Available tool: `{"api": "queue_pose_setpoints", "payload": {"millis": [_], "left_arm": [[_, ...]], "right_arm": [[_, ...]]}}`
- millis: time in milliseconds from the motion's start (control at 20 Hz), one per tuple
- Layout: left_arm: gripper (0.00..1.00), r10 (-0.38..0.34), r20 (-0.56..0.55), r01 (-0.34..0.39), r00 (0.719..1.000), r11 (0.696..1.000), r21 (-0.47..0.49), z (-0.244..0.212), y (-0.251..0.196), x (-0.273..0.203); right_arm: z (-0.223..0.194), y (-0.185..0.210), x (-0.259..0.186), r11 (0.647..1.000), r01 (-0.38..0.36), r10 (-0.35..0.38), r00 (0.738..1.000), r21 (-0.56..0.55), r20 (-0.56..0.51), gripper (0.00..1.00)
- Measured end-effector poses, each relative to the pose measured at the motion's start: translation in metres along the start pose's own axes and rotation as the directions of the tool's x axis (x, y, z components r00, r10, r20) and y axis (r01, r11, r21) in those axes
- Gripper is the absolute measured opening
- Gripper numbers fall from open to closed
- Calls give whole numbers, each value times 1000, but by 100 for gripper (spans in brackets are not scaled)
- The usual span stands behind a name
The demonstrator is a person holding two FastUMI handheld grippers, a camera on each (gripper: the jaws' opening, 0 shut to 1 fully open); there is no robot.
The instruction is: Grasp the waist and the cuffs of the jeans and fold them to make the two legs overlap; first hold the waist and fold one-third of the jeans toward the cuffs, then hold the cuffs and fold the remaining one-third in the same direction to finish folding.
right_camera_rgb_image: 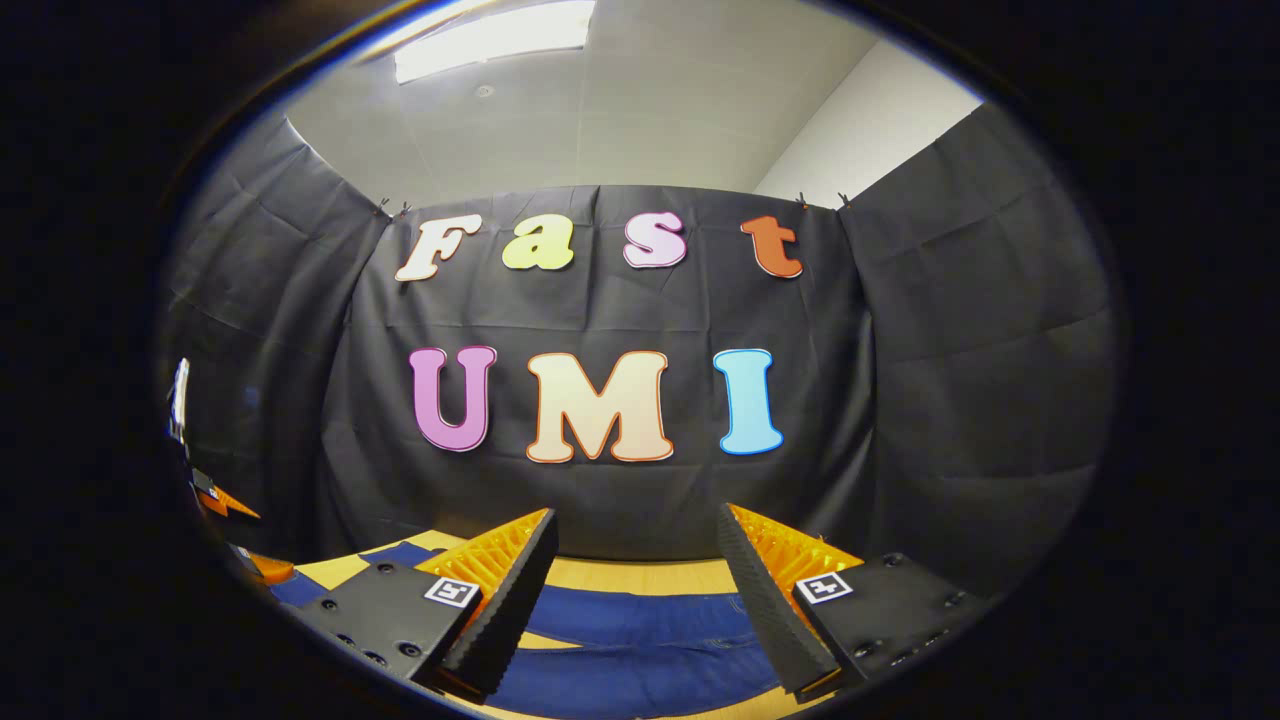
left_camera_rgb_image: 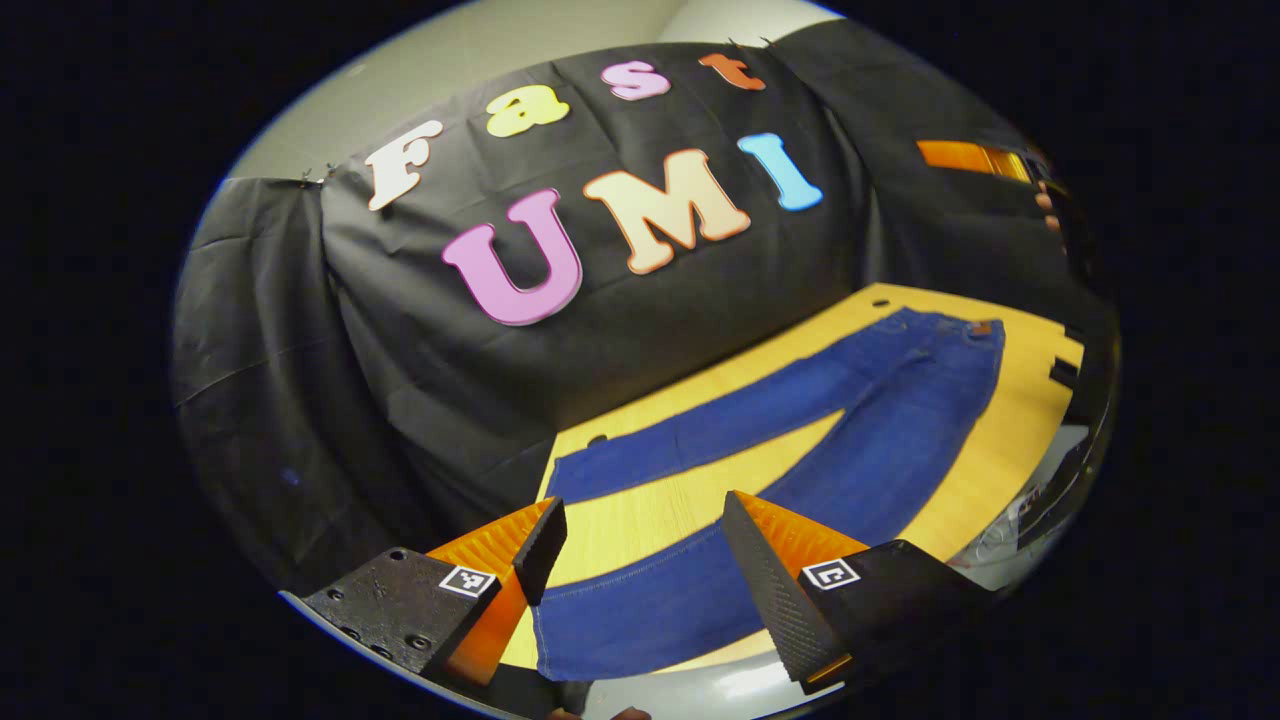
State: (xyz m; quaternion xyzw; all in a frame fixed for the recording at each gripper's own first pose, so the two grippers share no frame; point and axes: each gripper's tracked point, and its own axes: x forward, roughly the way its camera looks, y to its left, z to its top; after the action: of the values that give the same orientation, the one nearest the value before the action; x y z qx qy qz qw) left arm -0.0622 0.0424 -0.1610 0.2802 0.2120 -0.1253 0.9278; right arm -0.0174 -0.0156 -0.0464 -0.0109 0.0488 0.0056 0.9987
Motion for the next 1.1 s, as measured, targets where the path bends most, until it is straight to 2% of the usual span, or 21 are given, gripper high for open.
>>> {"api": "queue_pose_setpoints", "payload": {"millis": [150, 300, 450, 600, 750, 950, 1000, 1100], "left_arm": [[95, -64, -91, 74, 994, 991, 115, -41, -16, 0], [95, -137, -175, 170, 975, 968, 187, -83, -34, 2], [95, -174, -260, 240, 950, 939, 248, -122, -42, 6], [96, -182, -332, 294, 926, 898, 328, -158, -44, 9], [95, -167, -383, 318, 909, 871, 374, -182, -40, 16], [95, -146, -414, 330, 898, 847, 417, -205, -35, 24], [95, -149, -379, 321, 913, 837, 444, -199, -35, 29], [95, -129, -383, 318, 915, 813, 487, -192, -29, 36]], "right_arm": [[-11, 0, -7, 1000, 10, -10, 1000, -13, -15, 99], [-28, 1, -13, 999, 21, -22, 999, -27, -38, 99], [-39, 2, -23, 999, 34, -36, 998, -32, -58, 99], [-46, 2, -28, 997, 48, -52, 996, -54, -71, 99], [-48, -1, -32, 995, 70, -75, 994, -69, -77, 100], [-55, 1, -36, 992, 85, -93, 991, -89, -93, 100], [-56, 2, -37, 992, 85, -95, 991, -97, -96, 100], [-59, 5, -39, 991, 86, -96, 990, -102, -100, 100]]}}
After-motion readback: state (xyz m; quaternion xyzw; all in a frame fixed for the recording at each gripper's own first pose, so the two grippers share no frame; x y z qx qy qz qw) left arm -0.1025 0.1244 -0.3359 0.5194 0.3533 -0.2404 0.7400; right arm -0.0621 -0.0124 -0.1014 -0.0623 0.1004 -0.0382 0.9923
